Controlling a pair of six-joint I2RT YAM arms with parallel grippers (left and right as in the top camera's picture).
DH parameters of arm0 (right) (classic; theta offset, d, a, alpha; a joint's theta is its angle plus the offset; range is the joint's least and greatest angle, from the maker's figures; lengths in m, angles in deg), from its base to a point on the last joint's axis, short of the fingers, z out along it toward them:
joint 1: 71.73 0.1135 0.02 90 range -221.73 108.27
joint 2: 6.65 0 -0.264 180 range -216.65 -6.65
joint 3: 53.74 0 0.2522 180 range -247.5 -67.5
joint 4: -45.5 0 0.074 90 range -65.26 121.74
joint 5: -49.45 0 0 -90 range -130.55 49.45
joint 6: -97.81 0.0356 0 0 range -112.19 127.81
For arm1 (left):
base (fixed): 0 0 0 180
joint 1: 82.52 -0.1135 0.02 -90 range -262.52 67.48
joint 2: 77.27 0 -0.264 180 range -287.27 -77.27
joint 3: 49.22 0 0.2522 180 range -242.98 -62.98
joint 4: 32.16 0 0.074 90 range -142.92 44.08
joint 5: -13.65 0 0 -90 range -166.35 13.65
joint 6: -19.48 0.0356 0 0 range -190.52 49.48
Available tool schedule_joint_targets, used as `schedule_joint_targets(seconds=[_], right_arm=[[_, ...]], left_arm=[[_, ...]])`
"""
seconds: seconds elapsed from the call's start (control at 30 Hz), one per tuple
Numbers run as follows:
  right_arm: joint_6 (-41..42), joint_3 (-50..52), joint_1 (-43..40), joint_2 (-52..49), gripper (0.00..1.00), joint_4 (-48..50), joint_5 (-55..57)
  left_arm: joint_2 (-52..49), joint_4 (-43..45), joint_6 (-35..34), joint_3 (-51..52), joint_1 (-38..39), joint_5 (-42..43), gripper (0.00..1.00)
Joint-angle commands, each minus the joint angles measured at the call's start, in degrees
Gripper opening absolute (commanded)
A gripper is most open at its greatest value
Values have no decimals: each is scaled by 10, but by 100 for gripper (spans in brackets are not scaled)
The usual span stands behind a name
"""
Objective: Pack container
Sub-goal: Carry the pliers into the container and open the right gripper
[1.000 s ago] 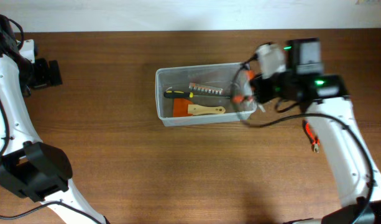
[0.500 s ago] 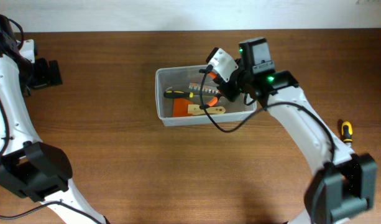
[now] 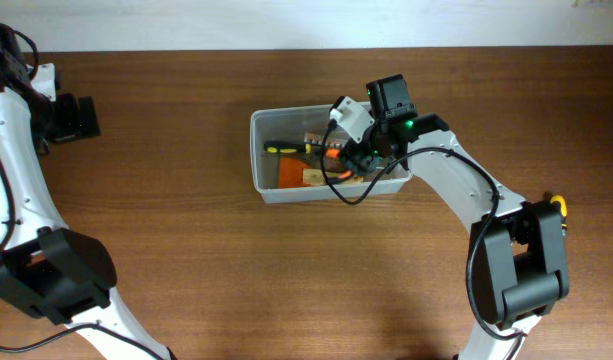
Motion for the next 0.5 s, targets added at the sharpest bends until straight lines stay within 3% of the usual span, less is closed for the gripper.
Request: schedule_joint_targets(seconds=[0.0,0.2,0.33,0.47], right_arm=[[36,-31,1,39,99,-26,62],[47,-104,-4,110,99,-108,126],[132,-124,-40,152,99,-127,198],[232,-123,-125,160,99,-182,169]], left_arm=[[3,2,-7,2,-3,2,99],[3,2,-7,2,-3,2,99],[3,2,-7,2,-3,2,99],[3,2,-7,2,-3,2,99]])
